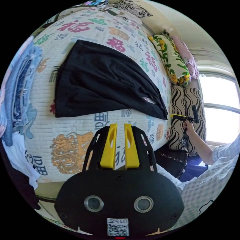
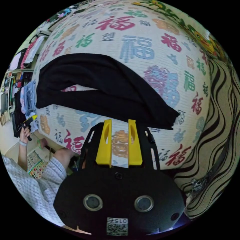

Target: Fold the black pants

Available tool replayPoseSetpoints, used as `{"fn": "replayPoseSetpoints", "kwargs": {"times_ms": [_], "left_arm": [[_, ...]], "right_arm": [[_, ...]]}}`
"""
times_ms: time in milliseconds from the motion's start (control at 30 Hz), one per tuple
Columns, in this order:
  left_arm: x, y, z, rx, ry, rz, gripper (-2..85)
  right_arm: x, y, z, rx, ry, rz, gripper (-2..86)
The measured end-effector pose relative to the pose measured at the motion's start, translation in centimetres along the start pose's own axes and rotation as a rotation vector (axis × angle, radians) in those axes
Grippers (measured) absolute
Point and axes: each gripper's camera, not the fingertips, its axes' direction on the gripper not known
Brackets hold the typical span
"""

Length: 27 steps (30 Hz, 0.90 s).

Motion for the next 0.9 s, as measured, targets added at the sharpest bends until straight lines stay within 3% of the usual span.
{"fn": "replayPoseSetpoints", "kwargs": {"times_ms": [233, 300, 500, 667, 767, 900], "left_arm": [[9.7, -1.6, 10.3, -0.059, 0.098, 0.001, 4.7], [13.2, -2.4, 13.1, -0.08, 0.108, 0.019, 4.5], [19.7, -4.8, 17.6, -0.125, 0.087, 0.08, 2.8], [21.2, -5.8, 18.9, -0.12, 0.062, 0.07, 1.9], [20.5, -5.7, 19.5, -0.114, 0.077, 0.016, 1.9], [17.1, -4.3, 18.3, -0.084, 0.055, -0.094, 2.8]], "right_arm": [[10.9, -3.3, 2.5, -0.11, -0.006, -0.117, 10.3], [13.4, -3.7, 3.1, -0.162, -0.006, -0.171, 5.0], [22.0, -4.4, -1.4, -0.022, -0.076, -0.207, 0.3], [30.7, -8.6, -6.7, 0.163, -0.101, -0.167, 1.1], [35.4, -11.3, -5.5, 0.083, -0.056, -0.082, 5.5], [41.6, -7.8, -3.3, 0.096, -0.249, 0.005, 8.3]]}}
